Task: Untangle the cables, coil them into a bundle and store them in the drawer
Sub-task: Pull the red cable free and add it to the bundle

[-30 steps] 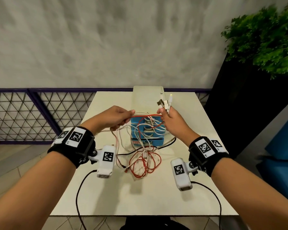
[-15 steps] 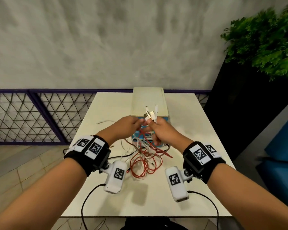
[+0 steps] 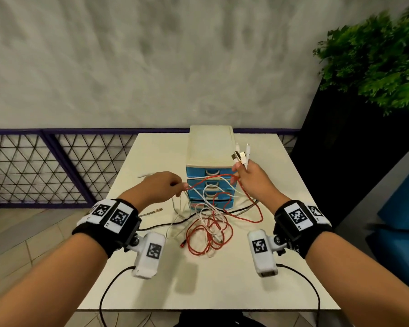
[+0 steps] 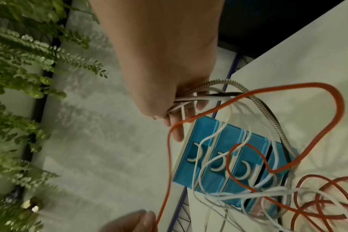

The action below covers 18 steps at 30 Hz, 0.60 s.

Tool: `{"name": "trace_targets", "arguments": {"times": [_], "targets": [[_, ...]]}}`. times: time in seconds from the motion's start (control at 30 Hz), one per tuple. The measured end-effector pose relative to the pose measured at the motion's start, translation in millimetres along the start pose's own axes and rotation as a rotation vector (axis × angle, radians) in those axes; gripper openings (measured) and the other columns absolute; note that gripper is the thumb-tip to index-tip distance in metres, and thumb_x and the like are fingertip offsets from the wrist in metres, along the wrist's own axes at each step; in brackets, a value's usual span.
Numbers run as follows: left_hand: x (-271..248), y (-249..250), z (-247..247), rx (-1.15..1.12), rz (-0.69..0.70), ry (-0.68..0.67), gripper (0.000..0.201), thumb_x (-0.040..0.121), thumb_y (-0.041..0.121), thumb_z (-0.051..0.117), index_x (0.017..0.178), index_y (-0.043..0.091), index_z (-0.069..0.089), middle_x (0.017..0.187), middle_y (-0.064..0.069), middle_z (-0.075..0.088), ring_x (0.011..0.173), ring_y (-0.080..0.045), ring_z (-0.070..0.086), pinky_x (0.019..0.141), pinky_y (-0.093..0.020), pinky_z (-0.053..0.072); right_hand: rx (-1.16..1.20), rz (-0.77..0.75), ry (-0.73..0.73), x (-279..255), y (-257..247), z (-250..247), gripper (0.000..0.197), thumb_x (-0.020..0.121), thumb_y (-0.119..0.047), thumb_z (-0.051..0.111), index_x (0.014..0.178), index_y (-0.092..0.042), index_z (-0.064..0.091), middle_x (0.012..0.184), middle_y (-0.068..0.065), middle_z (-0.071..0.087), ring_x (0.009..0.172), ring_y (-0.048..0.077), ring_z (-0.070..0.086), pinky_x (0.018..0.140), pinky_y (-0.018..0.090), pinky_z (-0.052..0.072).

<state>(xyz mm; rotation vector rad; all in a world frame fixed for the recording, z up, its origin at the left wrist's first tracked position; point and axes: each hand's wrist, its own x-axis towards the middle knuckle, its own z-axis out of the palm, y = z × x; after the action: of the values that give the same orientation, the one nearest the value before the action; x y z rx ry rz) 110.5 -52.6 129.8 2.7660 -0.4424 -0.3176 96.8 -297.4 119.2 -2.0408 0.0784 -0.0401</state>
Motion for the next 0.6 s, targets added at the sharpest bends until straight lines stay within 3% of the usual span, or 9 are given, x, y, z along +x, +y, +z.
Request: {"name": "trace_targets", "arguments": {"times": [0.07,0.13,0.23,0.3,0.37,0.4,0.5,0.53,0.6], "targets": [[-2.4,12.9,-6.7,0.202,0.091,0.107,0.038,0.09,0.055,0.048,0.07,0.024,0.059,0.071,0.006,0.063,0.077,-0.012,0.054,0.079,-0.035,0.023,-0.009,-0.032,-0.018,-1.2,-1.0,5.7,0.026,0.104,-0.03,0.036,0.085,-0.026,0.053,0.087,-0.004,0.071,0.089,0.016,0.068,0.086,0.035,0.048],[-2.3,30.5,-14.9,0.328,0.245,0.189,0.032,0.085,0.056,0.054,0.079,0.026,0.064,0.077,0.011,0.06,0.087,-0.009,0.047,0.088,-0.039,0.018,0.058,-0.063,-0.073,-5.2,-9.3,11.2,0.026,0.104,-0.028,0.037,0.087,-0.023,0.056,0.098,0.003,0.071,0.099,0.021,0.067,0.095,0.035,0.047],[-1.3,58.6,-24.7,0.257,0.409,0.259,0.021,0.079,0.048,0.065,0.085,0.028,0.061,0.075,0.014,0.051,0.091,-0.004,0.039,0.1,-0.042,0.016,0.289,-0.054,-0.19,-12.9,-24.6,20.3,0.025,0.104,-0.025,0.039,0.098,-0.011,0.058,0.092,0.01,0.07,0.081,0.021,0.07,0.08,0.031,0.057],[-0.5,69.4,-26.9,0.008,0.444,0.264,0.027,0.074,0.036,0.074,0.084,0.026,0.051,0.075,0.012,0.053,0.086,-0.008,0.046,0.099,-0.039,0.027,0.368,-0.054,-0.199,-16.2,-30.8,24.7,0.024,0.103,-0.027,0.041,0.099,-0.014,0.059,0.089,0.012,0.069,0.082,0.03,0.07,0.079,0.041,0.058],[-0.7,73.9,-26.1,-0.301,0.48,0.234,0.038,0.07,0.023,0.08,0.086,0.019,0.045,0.08,0.003,0.057,0.079,-0.014,0.053,0.084,-0.034,0.044,0.451,-0.025,-0.207,-18.8,-35.7,24.5,0.027,0.103,-0.032,0.04,0.102,-0.01,0.056,0.077,0.011,0.067,0.069,0.03,0.069,0.071,0.043,0.059],[-0.6,75.0,-24.3,-0.404,0.499,0.264,0.042,0.068,0.02,0.081,0.089,0.016,0.045,0.085,-0.002,0.057,0.081,-0.016,0.053,0.078,-0.03,0.047,0.455,-0.022,-0.206,-19.7,-37.7,23.4,0.029,0.103,-0.034,0.039,0.102,-0.008,0.052,0.068,0.009,0.062,0.058,0.025,0.063,0.063,0.039,0.055],[1.2,71.6,-17.1,-0.46,0.464,0.489,0.064,0.062,0.02,0.085,0.112,0.016,0.046,0.117,0.0,0.046,0.11,-0.013,0.046,0.084,-0.004,0.036,0.407,-0.045,-0.199,-21.5,-40.9,22.5,0.029,0.103,-0.037,0.039,0.092,-0.012,0.05,0.053,-0.002,0.044,0.044,0.013,0.039,0.051,0.03,0.033],[2.1,69.3,-13.7,-0.474,0.423,0.511,0.077,0.062,0.022,0.086,0.124,0.019,0.042,0.128,0.001,0.041,0.121,-0.011,0.04,0.092,-0.002,0.029,0.403,-0.037,-0.192,-20.8,-39.7,22.7,0.028,0.103,-0.037,0.039,0.093,-0.015,0.053,0.053,-0.005,0.04,0.044,0.011,0.034,0.05,0.028,0.03],[1.4,65.5,-7.2,-0.648,0.326,0.417,0.096,0.065,0.023,0.085,0.141,0.025,0.027,0.146,0.003,0.032,0.133,-0.008,0.032,0.103,-0.012,0.026,0.398,-0.018,-0.189,-20.7,-38.5,23.1,0.027,0.103,-0.037,0.039,0.1,-0.018,0.058,0.055,-0.007,0.04,0.044,0.009,0.032,0.05,0.027,0.029]]}}
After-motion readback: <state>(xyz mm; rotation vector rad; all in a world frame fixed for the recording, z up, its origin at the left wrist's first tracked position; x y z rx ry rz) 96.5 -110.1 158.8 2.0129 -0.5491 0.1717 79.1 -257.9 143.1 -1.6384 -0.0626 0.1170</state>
